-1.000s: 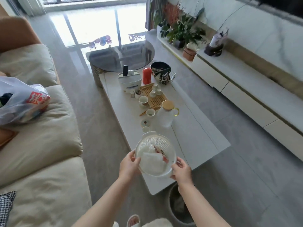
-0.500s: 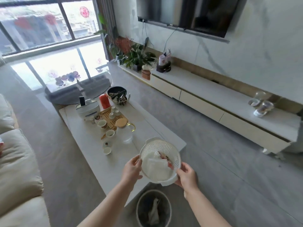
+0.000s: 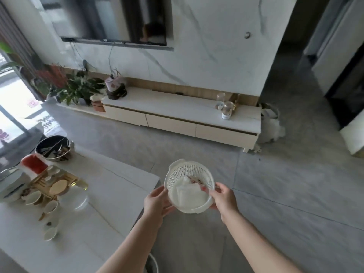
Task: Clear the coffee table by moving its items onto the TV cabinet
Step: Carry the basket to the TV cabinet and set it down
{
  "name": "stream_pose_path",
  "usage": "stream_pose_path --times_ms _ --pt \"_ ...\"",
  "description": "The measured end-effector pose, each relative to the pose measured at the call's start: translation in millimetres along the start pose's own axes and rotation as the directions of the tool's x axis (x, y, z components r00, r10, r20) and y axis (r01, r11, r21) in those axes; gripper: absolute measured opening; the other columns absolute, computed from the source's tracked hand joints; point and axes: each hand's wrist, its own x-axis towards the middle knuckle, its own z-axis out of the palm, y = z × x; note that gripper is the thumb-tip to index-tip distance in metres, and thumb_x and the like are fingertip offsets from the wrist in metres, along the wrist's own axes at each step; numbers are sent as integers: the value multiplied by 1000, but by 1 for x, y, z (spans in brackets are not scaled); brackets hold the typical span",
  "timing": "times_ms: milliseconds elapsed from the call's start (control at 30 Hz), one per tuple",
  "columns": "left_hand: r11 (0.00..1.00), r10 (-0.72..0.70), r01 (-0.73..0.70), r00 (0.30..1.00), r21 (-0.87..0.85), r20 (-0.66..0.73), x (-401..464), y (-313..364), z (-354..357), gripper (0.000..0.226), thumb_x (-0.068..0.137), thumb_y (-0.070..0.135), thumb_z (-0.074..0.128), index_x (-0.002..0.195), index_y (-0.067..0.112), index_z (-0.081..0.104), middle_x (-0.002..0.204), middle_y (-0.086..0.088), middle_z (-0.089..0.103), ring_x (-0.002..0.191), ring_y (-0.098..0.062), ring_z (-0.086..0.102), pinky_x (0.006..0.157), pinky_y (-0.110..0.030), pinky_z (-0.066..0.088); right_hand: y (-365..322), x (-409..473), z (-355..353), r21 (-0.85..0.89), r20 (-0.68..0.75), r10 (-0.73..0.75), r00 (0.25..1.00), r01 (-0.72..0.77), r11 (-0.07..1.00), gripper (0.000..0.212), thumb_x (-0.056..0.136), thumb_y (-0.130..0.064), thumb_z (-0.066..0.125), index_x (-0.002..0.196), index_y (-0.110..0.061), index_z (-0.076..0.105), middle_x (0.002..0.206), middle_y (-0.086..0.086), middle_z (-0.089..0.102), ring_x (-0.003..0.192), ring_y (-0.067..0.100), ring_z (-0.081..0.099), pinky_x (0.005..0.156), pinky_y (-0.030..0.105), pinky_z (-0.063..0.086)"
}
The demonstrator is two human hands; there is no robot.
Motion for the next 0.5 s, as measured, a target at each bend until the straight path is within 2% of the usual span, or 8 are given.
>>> stream_pose_path --times_ms 67,100,267,400,500 --pt "999 2 -4 1000 50 31 10 4 30 32 88 11 63 119 8 60 107 -22 69 87 -37 68 75 -47 59 -7 12 -20 44 -41 13 999 -11 999 26 78 -12 73 103 -13 65 100 9 69 91 29 67 63 39 60" --pt "998 -1 -2 999 69 42 15 6 43 30 87 12 64 117 8 61 107 -22 69 88 -37 67 74 -46 59 -10 19 -28 55 -57 19 998 -16 998 28 77 -13 73 104 -12 65 99 10 68 91 28 67 62 37 59" --pt "993 -52 40 993 109 110 56 17 112 23 87 11 64 109 7 59 98 -19 65 83 -31 64 55 -34 59 -31 68 -68 59 -133 28 991 -21 998 30 79 -9 69 108 -13 63 102 11 67 91 30 67 65 40 58" --pt "989 -101 79 979 127 177 96 33 168 16 86 6 63 101 3 60 90 -18 66 77 -28 65 53 -33 59 -59 121 -91 57 -189 52 981 -42 998 34 79 -8 68 112 -13 62 101 10 67 89 28 66 67 40 59" --pt "982 -144 114 967 152 209 132 53 210 11 86 5 61 97 4 60 85 -16 66 75 -27 64 50 -32 59 -84 165 -102 68 -228 78 970 -64 996 34 80 -5 63 113 -12 61 101 10 65 84 26 65 57 34 57"
